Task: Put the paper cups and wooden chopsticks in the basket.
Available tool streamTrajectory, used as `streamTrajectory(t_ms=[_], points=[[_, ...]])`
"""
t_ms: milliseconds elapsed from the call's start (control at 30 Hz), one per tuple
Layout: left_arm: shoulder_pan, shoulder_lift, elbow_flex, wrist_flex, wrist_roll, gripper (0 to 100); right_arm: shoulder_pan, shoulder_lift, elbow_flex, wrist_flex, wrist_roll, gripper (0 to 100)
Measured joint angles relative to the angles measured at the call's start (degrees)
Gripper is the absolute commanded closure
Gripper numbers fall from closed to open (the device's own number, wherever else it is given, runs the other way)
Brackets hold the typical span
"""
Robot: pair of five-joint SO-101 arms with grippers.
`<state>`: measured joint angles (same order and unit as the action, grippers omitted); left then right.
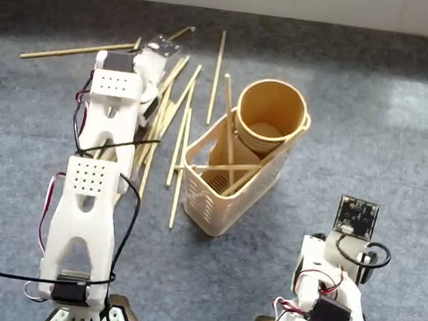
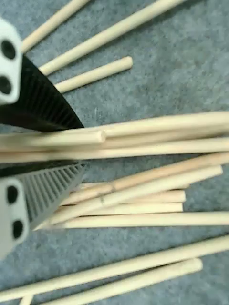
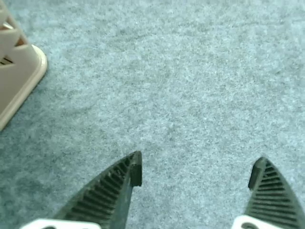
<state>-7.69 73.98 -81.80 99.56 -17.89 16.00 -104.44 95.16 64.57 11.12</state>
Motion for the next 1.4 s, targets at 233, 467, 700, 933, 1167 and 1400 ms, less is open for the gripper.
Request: streamTrajectory(t_ms=[233,467,700,933,1167,1400], points=[[-0.7,-5.1,-3.3,0.5,0.0,100,0.0,0.0,0.0,0.0,0.0,65.2],[5.2,-21.4,-3.3,0.6,1.5,100,0.0,0.0,0.0,0.0,0.0,65.2],[16.8,-40.5,-3.8,0.6,5.5,100,0.0,0.0,0.0,0.0,0.0,65.2],[27.3,-54.3,-4.5,-4.1,8.1,100,0.0,0.0,0.0,0.0,0.0,65.2],[35.8,-57.9,-4.6,-12.5,11.3,100,0.0,0.0,0.0,0.0,0.0,65.2],[40.2,-59.5,-4.7,-12.9,16.0,100,0.0,0.0,0.0,0.0,0.0,65.2]])
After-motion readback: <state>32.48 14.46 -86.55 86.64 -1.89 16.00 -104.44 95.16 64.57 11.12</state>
